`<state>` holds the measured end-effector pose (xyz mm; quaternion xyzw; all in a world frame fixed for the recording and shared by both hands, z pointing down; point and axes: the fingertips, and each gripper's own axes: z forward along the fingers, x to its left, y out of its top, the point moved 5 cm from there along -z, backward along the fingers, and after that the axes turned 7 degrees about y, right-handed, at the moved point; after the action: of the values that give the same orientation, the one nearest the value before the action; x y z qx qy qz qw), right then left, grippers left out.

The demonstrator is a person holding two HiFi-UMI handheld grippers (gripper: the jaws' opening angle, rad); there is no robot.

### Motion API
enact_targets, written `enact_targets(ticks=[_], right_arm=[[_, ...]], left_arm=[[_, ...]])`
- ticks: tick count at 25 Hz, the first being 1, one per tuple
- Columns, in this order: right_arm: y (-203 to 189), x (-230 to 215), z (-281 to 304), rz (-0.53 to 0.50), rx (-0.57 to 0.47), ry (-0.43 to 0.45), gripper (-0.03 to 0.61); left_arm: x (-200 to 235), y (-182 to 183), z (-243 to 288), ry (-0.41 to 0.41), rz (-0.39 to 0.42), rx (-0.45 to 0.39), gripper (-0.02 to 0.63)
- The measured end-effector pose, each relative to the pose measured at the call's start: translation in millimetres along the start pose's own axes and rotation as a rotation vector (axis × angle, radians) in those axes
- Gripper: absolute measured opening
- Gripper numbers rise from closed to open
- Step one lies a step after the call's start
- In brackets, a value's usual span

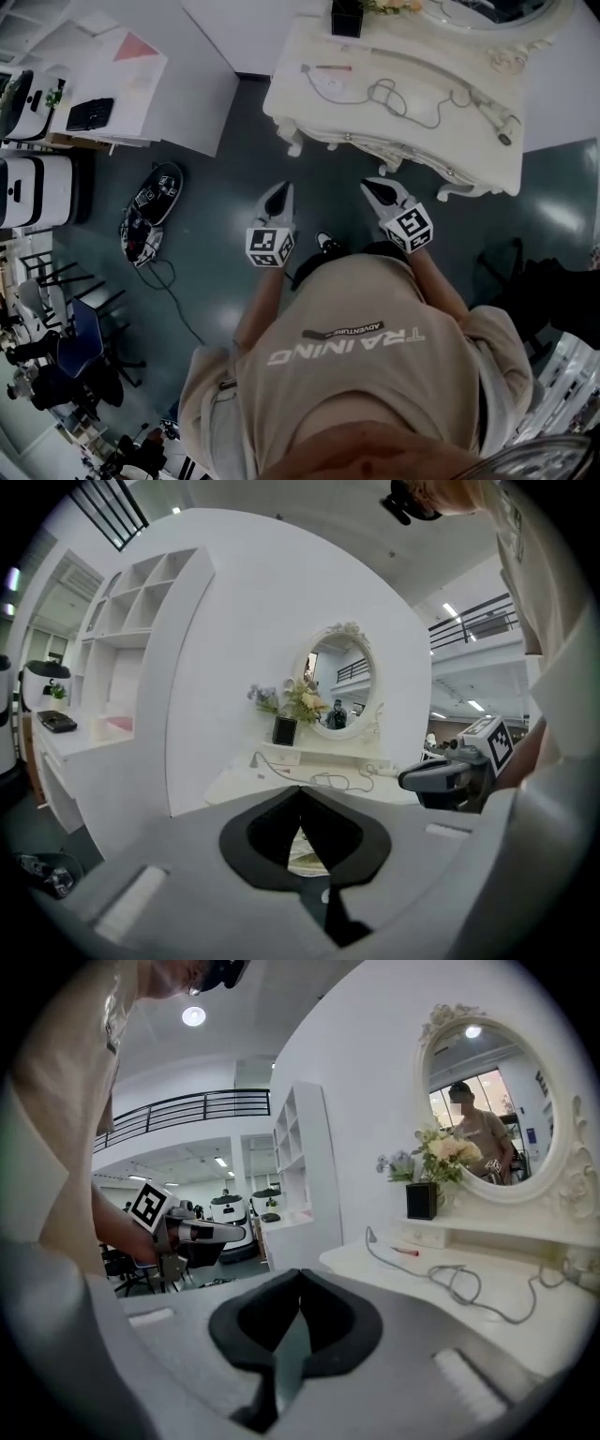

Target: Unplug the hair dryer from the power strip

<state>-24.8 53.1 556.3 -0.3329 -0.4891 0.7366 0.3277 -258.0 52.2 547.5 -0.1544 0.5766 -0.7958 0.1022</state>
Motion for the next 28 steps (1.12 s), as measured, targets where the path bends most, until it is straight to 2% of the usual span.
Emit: enact_targets(ticks=[6,11,13,17,21,25,28], right_arm=[[11,-23,30,0.017,0.013,-0.033,0.005],[14,-68,55,0.016,-0.005,-0.027,0.005],[14,-89,67,0.025,-0.018,-0.008,0.005],[32,-138,80,0.026,-0.034,0.036,0.005],[65,-182,96,-0.039,-0.058,0.089,0.005],[75,-217,114,-0.059,-0.062,0.118,0.005],[79,-233,124,-0.044,-0.065,0.125,0.005]], left_arm=[[31,9,36,-0.027,-0.005,0.017,0.006],[39,10,81,-0.028,0.010,0.049,0.006],[43,16,100,-0.009,0.029,0.058,0.006],[44,39,135,0.055,0.119,0.024,0.006],[56,57,168,0.106,0.053,0.002,0.006],[72,59,199,0.173,-0.055,-0.010,0.006],[78,61,216,0.186,-0.057,0.003,0.006]])
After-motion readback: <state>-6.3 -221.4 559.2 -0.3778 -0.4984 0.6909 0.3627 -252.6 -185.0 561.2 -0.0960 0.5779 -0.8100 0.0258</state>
